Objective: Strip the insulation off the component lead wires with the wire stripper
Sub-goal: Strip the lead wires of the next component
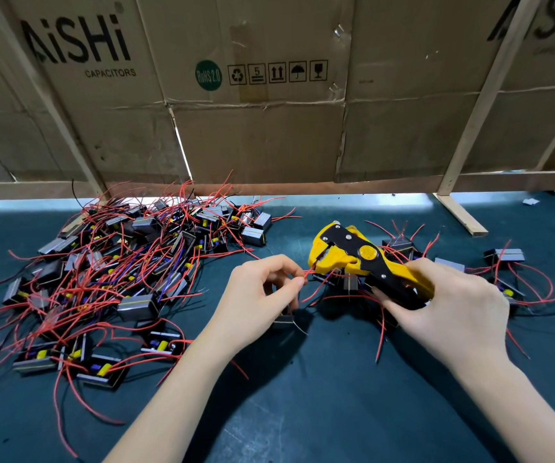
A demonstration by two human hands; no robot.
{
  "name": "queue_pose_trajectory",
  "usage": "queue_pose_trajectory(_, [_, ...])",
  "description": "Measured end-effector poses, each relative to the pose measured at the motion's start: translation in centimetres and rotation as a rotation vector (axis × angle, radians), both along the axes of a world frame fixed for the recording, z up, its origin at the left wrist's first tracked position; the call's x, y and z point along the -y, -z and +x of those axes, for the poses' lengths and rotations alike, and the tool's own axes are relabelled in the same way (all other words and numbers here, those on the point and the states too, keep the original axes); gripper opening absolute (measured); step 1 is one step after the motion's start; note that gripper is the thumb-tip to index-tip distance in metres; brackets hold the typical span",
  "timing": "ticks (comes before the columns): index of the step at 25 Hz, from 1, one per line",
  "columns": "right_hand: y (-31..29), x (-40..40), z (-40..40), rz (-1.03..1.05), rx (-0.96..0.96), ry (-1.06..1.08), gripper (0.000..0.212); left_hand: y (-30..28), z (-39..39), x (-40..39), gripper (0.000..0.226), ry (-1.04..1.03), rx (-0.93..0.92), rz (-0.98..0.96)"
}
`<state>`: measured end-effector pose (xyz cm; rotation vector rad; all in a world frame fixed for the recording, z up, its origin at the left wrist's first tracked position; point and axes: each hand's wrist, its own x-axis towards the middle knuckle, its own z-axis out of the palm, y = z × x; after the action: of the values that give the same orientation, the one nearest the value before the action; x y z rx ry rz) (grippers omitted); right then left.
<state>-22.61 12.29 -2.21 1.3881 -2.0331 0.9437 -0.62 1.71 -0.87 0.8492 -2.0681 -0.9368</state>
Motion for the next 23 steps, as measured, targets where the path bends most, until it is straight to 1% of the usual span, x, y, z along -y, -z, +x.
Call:
queue_pose_trajectory(2, [0.1, 0.0, 0.0, -0.021, 0.003, 0.015, 0.035, 0.1, 0.0, 0.1, 0.013, 0.006, -0.008, 0.001])
queue_pose_trajectory(5, [0.5, 0.3, -0.4, 0.011, -0.079, 0.046, 0.053, 0.1, 0.0, -0.1, 0.013, 0.017, -0.025, -0.023])
queue_pose_trajectory(8, [0.7, 0.5, -0.6, 0.032, -0.106, 0.082, 0.059, 0.0, 0.3, 0.0, 0.015, 0.031, -0.019, -0.043])
queue_pose_trajectory(11, [0.9, 0.5, -0.5, 0.040, -0.037, 0.104, 0.060, -0.1, 0.8, 0.6, 0.013, 0.096, 0.062, -0.035])
queue_pose_trajectory(14, [0.5, 0.5, -0.8, 0.040, 0.115, 0.115, 0.057, -0.3, 1.3, 1.0, 0.015, 0.121, 0.073, -0.034])
queue_pose_trajectory(15, [0.3, 0.4, -1.0, 0.047, 0.144, 0.121, 0.057, -0.4, 1.4, 1.1, 0.016, 0.128, 0.059, -0.016])
queue_pose_trajectory(17, [0.2, 0.4, -1.4, 0.055, 0.153, 0.132, 0.058, -0.6, 1.4, 1.5, 0.019, 0.165, 0.007, 0.123])
queue_pose_trajectory(19, [0.2, 0.3, -1.3, 0.072, 0.149, 0.128, 0.058, -0.7, 1.8, 1.7, 0.033, 0.221, -0.013, 0.284])
queue_pose_trajectory(20, [0.2, 0.3, -1.2, 0.081, 0.143, 0.122, 0.058, -0.7, 2.0, 1.8, 0.035, 0.254, 0.001, 0.305])
queue_pose_trajectory(21, [0.3, 0.4, -1.1, 0.085, 0.133, 0.114, 0.058, -0.6, 2.3, 1.9, 0.033, 0.274, 0.032, 0.270])
queue_pose_trajectory(23, [0.5, 0.4, -0.9, 0.079, 0.114, 0.103, 0.057, -0.4, 2.4, 1.8, 0.028, 0.279, 0.120, 0.136])
